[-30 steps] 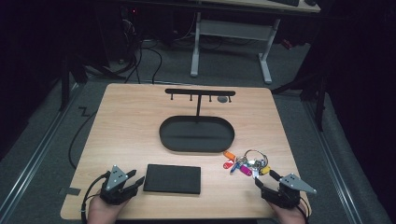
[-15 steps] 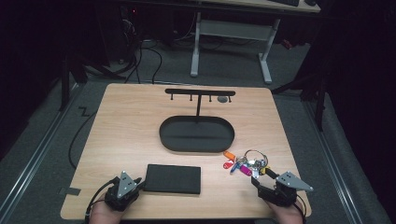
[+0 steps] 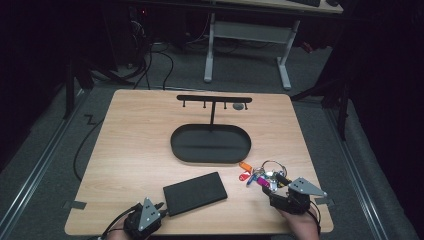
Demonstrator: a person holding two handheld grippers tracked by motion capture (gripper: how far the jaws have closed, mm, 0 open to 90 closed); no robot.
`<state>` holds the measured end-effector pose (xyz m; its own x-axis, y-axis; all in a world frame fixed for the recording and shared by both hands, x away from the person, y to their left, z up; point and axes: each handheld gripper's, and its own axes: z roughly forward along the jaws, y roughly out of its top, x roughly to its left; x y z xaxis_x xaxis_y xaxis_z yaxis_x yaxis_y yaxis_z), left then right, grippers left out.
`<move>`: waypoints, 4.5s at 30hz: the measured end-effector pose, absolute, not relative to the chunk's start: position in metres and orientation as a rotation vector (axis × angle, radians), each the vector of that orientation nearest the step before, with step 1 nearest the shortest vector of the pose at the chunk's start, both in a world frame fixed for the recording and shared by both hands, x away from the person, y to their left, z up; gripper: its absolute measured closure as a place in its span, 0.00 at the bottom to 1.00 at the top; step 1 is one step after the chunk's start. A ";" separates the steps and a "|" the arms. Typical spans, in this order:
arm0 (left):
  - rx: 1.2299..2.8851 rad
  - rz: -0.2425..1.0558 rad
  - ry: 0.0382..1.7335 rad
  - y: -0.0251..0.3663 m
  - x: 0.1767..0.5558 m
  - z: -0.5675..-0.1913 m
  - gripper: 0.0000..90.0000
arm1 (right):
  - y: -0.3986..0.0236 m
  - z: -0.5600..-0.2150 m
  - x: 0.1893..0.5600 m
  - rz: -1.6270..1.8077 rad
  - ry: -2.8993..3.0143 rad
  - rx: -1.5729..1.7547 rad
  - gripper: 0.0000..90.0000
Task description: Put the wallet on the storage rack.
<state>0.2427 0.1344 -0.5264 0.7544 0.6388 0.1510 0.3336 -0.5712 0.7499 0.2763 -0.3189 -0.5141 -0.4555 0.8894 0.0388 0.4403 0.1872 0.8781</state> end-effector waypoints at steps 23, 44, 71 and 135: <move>2.213 0.557 0.475 0.101 0.245 -0.520 0.42 | -0.340 -0.516 0.255 1.194 1.944 1.293 0.35; 2.285 0.678 0.353 0.090 0.248 -0.532 0.70 | -0.339 -0.515 0.256 1.237 1.943 1.325 0.36; 2.146 0.654 0.429 0.109 0.245 -0.514 0.86 | -0.343 -0.518 0.255 1.252 1.933 1.361 0.37; 1.698 0.507 0.846 0.203 0.273 -0.495 0.88 | -0.340 -0.516 0.263 1.278 1.941 1.345 0.38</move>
